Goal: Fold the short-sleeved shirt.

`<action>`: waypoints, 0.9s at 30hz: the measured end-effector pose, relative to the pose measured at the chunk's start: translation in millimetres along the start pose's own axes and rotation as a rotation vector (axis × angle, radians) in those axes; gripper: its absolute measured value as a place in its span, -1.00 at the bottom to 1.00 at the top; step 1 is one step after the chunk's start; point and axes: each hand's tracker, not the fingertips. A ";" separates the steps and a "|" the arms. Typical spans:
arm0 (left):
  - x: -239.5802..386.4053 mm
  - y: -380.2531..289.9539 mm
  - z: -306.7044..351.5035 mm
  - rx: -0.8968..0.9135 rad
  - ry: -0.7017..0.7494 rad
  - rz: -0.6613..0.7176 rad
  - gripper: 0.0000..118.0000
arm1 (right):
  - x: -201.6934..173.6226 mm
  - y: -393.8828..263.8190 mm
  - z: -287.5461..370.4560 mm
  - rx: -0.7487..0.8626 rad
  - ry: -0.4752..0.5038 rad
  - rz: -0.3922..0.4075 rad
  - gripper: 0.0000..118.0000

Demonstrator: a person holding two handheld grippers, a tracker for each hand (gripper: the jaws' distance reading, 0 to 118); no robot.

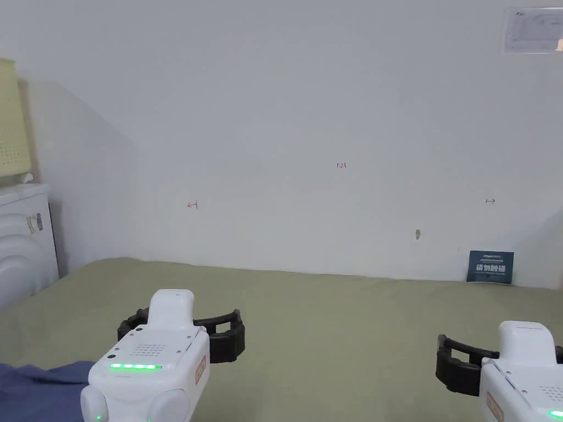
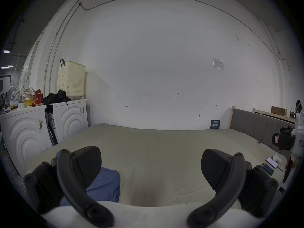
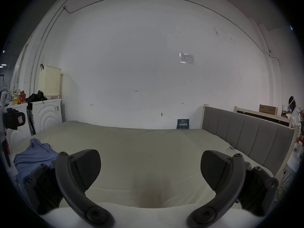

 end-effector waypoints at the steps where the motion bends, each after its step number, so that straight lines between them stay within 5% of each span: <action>1: 0.2 -0.1 0.4 0.002 0.000 -0.004 1.00 | 0.0 -0.1 0.0 0.000 0.002 -0.002 1.00; 27: 0.9 1.5 3.4 0.005 -0.002 -0.016 1.00 | -0.1 0.9 1.8 -0.011 0.005 -0.007 1.00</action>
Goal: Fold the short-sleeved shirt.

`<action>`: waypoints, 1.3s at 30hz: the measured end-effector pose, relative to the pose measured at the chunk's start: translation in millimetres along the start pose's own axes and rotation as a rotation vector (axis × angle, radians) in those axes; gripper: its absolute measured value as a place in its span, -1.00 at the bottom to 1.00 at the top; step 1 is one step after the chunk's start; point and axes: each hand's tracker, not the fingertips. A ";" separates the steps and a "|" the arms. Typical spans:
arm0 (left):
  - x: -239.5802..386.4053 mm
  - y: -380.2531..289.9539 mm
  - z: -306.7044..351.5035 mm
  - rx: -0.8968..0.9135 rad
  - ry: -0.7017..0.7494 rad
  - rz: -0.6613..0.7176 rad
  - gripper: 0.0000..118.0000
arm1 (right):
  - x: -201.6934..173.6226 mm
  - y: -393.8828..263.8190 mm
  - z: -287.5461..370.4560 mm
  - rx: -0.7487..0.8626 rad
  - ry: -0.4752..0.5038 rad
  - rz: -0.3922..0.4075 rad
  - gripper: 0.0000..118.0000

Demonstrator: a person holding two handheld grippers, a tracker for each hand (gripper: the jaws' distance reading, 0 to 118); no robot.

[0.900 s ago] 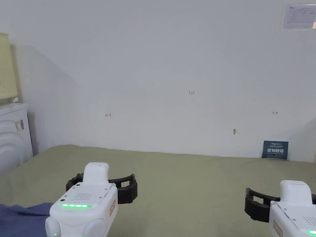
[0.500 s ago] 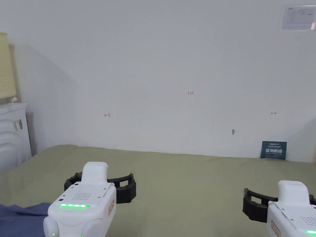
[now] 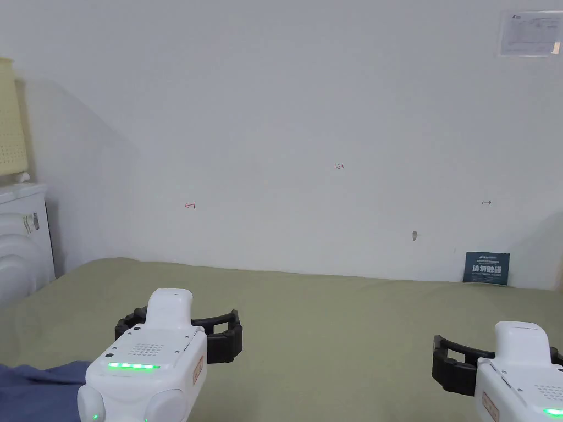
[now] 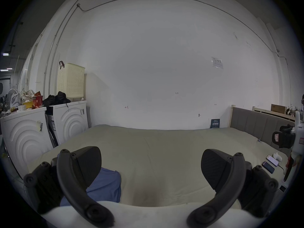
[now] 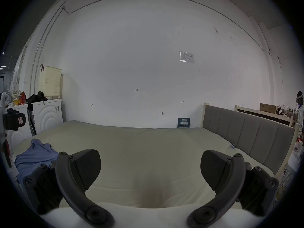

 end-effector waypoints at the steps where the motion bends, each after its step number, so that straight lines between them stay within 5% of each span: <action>1: -0.1 0.0 -0.2 0.002 0.000 0.001 1.00 | 0.0 0.0 0.1 -0.001 -0.001 0.001 1.00; 39: 0.5 2.4 1.7 -0.006 0.017 0.003 1.00 | -1.3 0.5 -0.8 0.000 -0.006 0.014 1.00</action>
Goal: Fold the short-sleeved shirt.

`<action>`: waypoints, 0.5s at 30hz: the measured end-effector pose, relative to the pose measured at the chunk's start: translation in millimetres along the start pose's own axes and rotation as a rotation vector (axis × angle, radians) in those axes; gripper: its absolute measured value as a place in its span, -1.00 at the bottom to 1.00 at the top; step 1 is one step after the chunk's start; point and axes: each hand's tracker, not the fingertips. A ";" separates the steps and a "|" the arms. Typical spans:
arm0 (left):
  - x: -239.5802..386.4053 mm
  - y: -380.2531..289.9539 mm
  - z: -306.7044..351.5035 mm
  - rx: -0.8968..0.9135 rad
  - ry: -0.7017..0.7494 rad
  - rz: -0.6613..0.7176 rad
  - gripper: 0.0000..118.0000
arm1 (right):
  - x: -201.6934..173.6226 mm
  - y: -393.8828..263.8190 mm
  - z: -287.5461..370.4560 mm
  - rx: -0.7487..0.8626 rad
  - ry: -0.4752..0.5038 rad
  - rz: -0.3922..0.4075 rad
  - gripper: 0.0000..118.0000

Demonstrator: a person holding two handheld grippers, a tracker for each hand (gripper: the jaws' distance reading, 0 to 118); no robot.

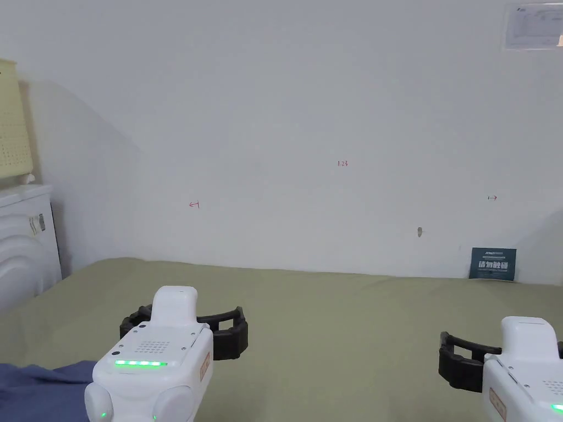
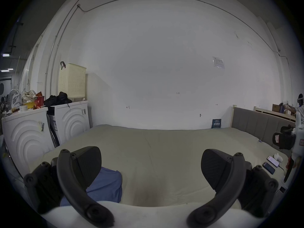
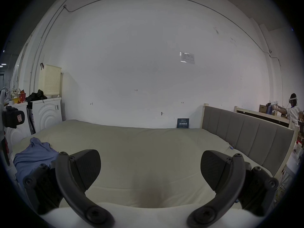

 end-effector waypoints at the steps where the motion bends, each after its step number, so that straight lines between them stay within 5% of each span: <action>1: -0.9 -0.1 0.2 0.004 -0.010 0.006 1.00 | 0.5 -0.4 -0.2 0.000 -0.001 0.000 1.00; 15: 2.7 -2.0 -3.2 0.002 -0.027 -0.010 1.00 | -1.3 0.3 -1.1 -0.009 -0.003 0.005 1.00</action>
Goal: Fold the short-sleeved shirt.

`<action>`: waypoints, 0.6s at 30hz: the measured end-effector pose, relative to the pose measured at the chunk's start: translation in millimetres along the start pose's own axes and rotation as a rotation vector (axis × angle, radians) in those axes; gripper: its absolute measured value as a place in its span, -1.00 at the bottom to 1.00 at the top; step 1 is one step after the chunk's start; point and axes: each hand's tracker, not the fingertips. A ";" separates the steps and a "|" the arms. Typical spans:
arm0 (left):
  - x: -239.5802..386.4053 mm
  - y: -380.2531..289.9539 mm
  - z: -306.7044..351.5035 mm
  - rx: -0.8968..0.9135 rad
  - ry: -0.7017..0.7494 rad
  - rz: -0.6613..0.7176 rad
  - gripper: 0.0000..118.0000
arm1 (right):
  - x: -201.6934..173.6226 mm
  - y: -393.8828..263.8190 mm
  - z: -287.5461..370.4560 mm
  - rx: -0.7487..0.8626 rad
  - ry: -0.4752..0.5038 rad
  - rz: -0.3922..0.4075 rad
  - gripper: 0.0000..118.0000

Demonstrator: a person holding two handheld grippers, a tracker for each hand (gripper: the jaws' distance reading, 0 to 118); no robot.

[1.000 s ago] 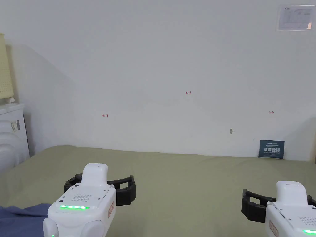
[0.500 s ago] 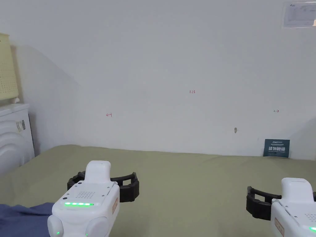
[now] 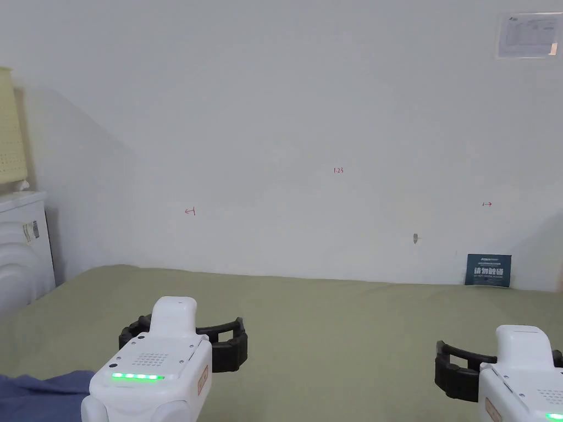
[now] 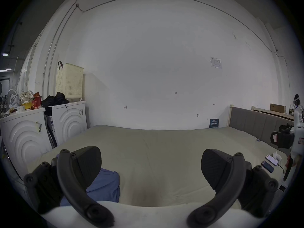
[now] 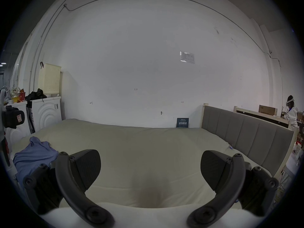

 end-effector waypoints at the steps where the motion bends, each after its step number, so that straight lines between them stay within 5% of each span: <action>1: 0.0 -0.3 -0.3 -0.002 -0.001 -0.001 1.00 | 0.0 -0.2 -0.1 -0.001 0.002 -0.002 1.00; 18: -3.1 -1.1 -1.5 0.035 -0.009 0.036 1.00 | -1.0 -7.3 -1.2 0.006 -0.012 -0.010 1.00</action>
